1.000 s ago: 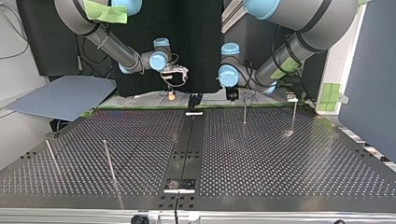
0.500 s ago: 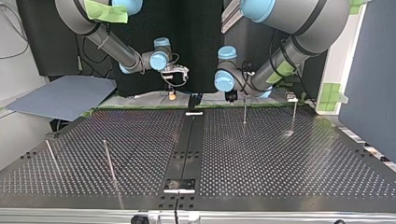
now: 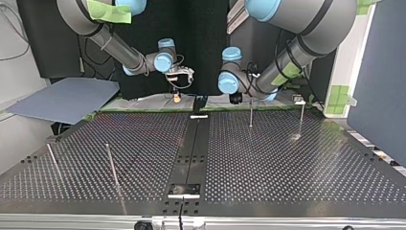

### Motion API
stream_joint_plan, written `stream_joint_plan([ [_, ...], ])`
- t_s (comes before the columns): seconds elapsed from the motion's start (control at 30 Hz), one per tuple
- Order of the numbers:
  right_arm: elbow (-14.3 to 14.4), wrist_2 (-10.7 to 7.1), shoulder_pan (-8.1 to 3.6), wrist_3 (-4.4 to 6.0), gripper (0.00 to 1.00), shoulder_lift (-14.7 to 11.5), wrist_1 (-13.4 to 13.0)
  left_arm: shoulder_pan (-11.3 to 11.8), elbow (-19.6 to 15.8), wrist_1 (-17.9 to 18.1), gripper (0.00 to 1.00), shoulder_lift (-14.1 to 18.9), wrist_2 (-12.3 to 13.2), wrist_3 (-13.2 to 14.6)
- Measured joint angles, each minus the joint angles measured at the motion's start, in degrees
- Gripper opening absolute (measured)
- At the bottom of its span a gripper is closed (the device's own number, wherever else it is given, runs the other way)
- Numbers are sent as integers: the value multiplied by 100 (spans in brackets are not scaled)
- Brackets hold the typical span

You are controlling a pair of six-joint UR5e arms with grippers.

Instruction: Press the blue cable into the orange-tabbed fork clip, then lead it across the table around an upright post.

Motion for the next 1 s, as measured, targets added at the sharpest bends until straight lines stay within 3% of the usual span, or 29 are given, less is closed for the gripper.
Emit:
stream_joint_plan([
  [0.4,3,0,1,-9,0,-33,16,-80,7,-16,0,7,23,19],
  [0.67,4,15,55,-33,0,-458,377,-311,18,-59,0,181,73,-19],
  [1.0,24,116,185,-31,0,-965,728,-843,-32,-362,0,725,-319,-268],
])
